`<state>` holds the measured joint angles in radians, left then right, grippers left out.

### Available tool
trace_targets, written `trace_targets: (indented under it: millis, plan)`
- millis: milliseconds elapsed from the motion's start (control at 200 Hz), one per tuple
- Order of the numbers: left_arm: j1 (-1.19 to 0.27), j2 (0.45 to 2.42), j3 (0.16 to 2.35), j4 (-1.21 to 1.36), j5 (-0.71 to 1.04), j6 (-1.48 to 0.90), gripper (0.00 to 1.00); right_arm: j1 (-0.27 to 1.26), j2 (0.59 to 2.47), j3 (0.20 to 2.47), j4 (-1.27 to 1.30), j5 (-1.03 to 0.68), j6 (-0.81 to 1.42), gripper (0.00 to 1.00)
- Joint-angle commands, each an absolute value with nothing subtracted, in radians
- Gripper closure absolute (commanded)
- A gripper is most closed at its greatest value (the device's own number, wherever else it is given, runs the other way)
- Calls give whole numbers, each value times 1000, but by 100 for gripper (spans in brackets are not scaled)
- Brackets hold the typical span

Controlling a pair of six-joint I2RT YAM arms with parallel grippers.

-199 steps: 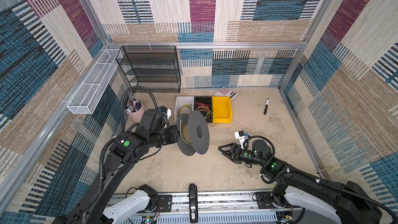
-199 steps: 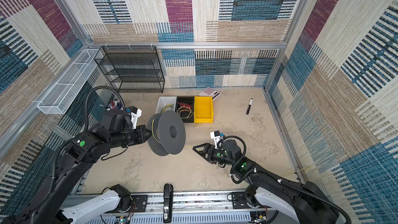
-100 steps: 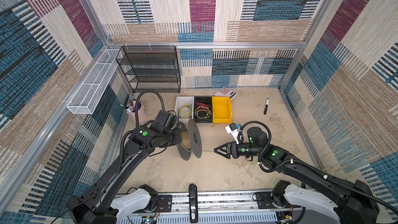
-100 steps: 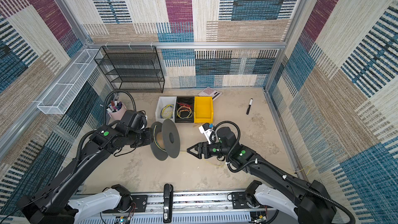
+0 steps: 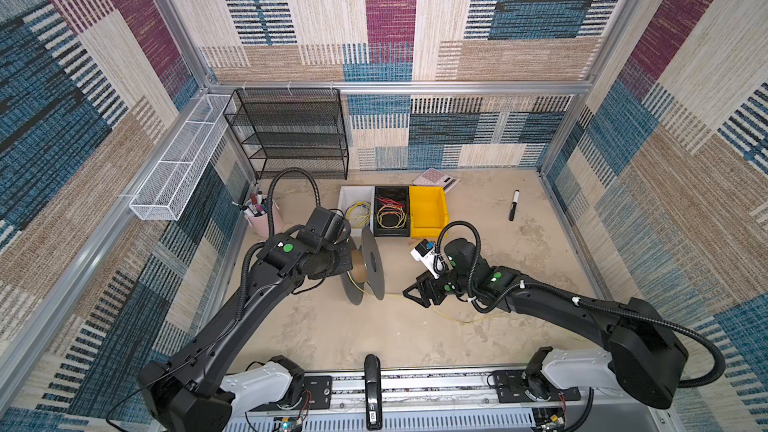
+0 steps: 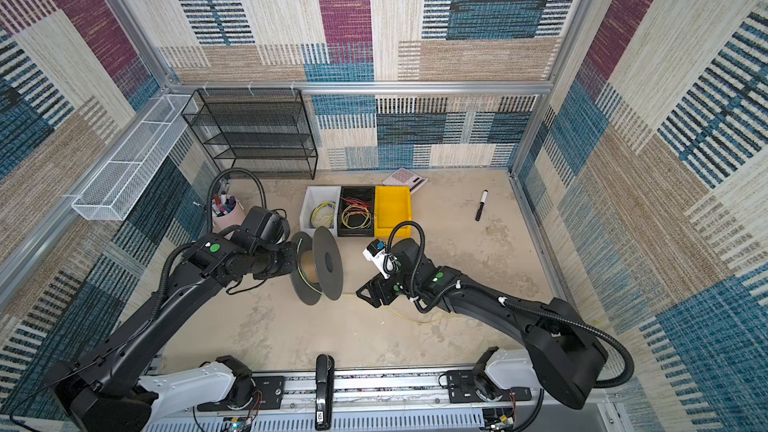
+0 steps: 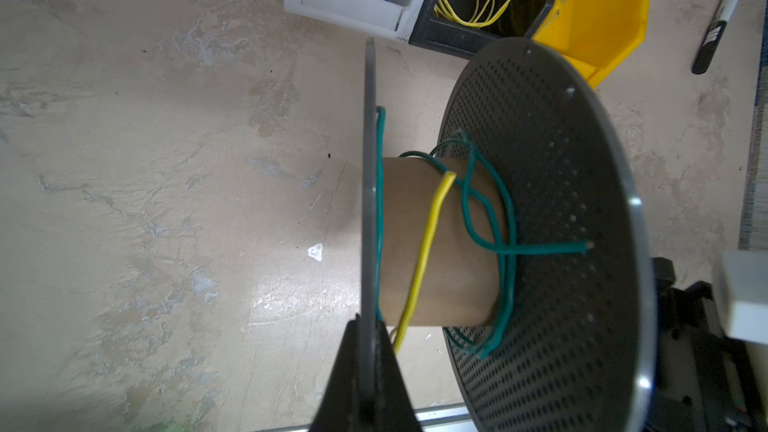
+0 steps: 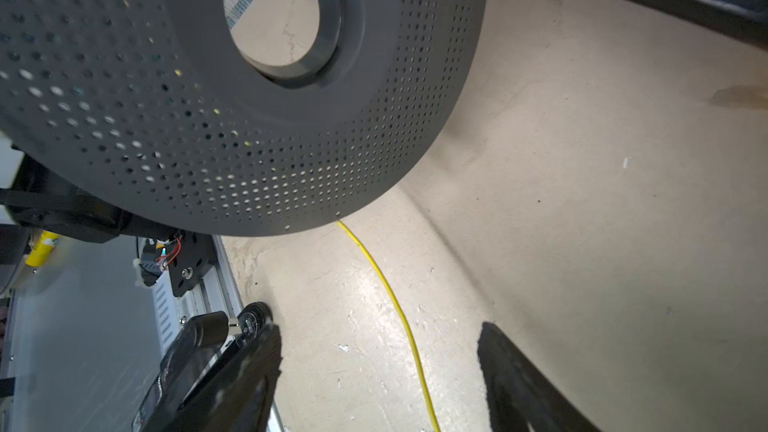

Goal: Wrap the cables
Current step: 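Grasp the yellow wire below the spool rim with the right gripper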

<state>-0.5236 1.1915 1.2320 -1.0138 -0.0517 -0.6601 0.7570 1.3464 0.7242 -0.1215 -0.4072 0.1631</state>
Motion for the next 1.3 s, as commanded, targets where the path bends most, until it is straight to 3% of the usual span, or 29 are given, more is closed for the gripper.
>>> trace_targets:
  millis: [0,376,651,811,1297]
  plan:
    - [-520,1213,1253,-996,-44,-677,100,757,1401,727,-48,-357,92,23]
    - [-519,1252,1271,-1008,-76,-677,100,767,1546,670,114,-501,69,27]
    - [-518,1274,1263,-1011,-65,-676,100,781,1475,717,18,-370,15,31]
    - [-518,1285,1272,-1011,-62,-672,100,782,1450,727,13,-449,-7,30]
    - [-518,1307,1281,-1010,-57,-680,100,850,1619,748,110,-532,-41,34]
